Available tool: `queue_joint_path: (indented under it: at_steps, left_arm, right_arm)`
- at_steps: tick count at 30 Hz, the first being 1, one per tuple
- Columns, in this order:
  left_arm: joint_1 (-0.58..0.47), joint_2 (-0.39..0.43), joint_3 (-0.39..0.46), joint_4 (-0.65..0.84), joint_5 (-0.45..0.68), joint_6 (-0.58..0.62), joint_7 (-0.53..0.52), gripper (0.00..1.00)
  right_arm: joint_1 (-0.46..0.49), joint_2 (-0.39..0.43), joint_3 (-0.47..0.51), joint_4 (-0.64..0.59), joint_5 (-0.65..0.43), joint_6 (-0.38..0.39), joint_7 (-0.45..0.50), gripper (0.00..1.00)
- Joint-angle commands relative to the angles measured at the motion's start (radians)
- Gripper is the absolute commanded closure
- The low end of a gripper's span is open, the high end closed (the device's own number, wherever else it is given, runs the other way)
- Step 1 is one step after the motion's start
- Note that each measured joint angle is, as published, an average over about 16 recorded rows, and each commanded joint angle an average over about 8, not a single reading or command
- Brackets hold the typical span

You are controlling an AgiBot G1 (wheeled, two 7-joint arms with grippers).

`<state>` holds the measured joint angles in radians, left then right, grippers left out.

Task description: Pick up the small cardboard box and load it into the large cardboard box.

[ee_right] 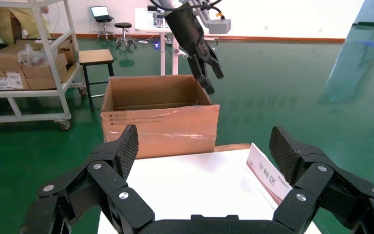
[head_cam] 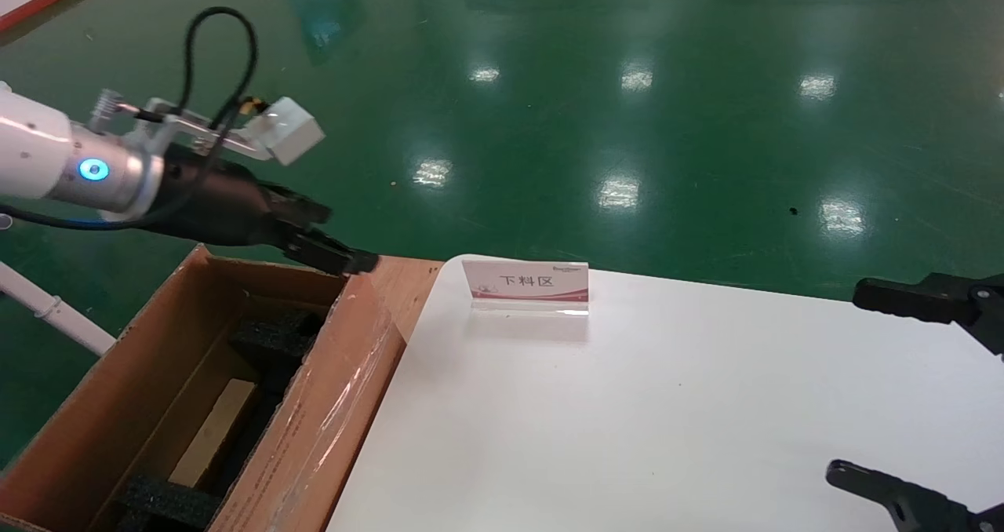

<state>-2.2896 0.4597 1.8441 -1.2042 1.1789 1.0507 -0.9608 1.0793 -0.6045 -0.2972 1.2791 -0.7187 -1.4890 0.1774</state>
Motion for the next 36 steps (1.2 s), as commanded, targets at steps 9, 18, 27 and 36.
queue_joint_path:
  at_steps: [9,18,27,36]
  left_arm:
    - [0.237,0.030,-0.306,-0.016,-0.088,0.087,0.151,0.00]
    - [0.451,0.056,-0.581,-0.030,-0.166,0.165,0.287,0.00]
    - [0.664,0.083,-0.854,-0.044,-0.245,0.243,0.422,0.00]
    - [0.877,0.109,-1.129,-0.058,-0.323,0.321,0.558,0.00]
  right_arm:
    - [0.000,0.000,-0.001,0.000,0.000,0.000,0.000,0.00]
    - [0.000,0.000,0.001,0.000,-0.001,0.000,0.000,0.00]
    - [-0.001,-0.001,0.004,0.001,-0.002,-0.001,0.002,0.00]
    - [-0.002,-0.002,0.006,0.002,-0.004,-0.002,0.003,0.00]
